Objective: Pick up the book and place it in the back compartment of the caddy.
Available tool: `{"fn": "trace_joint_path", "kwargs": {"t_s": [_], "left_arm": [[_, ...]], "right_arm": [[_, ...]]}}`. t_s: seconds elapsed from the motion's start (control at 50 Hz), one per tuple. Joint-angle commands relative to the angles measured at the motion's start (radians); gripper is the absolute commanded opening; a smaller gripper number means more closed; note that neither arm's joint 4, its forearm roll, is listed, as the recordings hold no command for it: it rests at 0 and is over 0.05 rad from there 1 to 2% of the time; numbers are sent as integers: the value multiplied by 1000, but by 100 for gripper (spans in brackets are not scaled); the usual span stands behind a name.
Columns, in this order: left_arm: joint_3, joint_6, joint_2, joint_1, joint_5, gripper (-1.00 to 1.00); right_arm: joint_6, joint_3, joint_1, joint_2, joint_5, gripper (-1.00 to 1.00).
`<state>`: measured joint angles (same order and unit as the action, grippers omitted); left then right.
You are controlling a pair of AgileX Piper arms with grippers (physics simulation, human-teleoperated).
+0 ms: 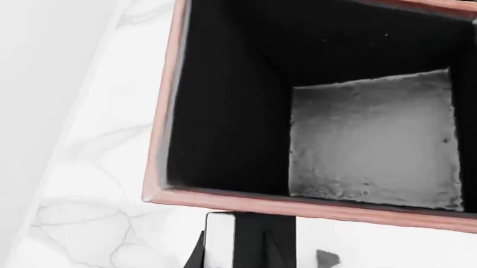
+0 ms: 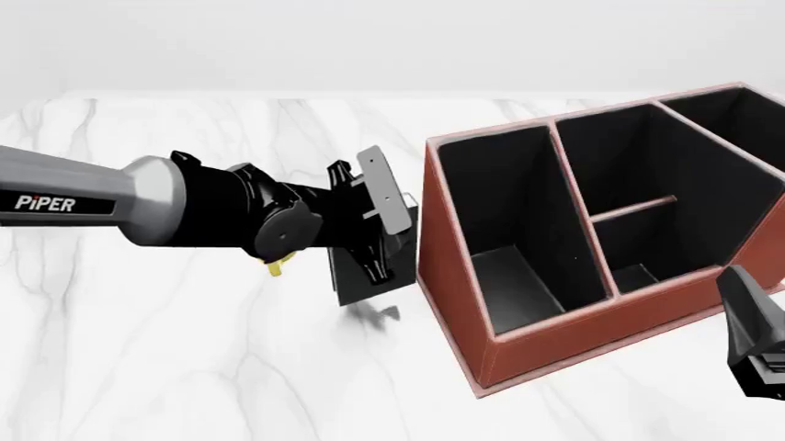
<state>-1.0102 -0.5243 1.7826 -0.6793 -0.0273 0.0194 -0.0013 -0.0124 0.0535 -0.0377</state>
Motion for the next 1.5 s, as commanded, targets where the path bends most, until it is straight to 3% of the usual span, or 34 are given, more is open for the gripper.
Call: {"fn": "trace_joint_path", "kwargs": {"t_s": [0.02, 0.18, 0.3, 0.32, 0.56, 0.8, 1.02, 1.16, 1.24, 1.32, 1.5], "left_arm": [[21, 38, 17, -23, 22, -100], [41, 56, -9, -35, 31, -100], [32, 61, -46, 6, 87, -100], [-64, 81, -217, -45, 341, -100], [-182, 41, -297, -23, 460, -100], [-346, 55, -345, -45, 552, -100], [-588, 29, -329, -85, 683, -100], [-813, -4, -298, -111, 771, -100], [-911, 26, -284, -152, 818, -100], [-987, 68, -263, -212, 827, -100], [-930, 127, -201, -312, 666, -100]], "right_arm": [[-1, 0, 1, -2, 1, 100], [-1, 0, 1, -4, 3, 100], [-2, 0, 0, -11, 10, 100], [-3, 0, 3, -6, 5, 100], [-4, 0, 4, -8, 7, 100], [-6, 0, 6, -9, 7, 100], [-9, 0, 6, -5, 3, 100], [-8, 0, 5, -3, 1, 100], [-9, 0, 4, -7, 4, 100], [-10, 0, 2, -9, 5, 100], [-12, 0, 3, -9, 6, 100]]}}
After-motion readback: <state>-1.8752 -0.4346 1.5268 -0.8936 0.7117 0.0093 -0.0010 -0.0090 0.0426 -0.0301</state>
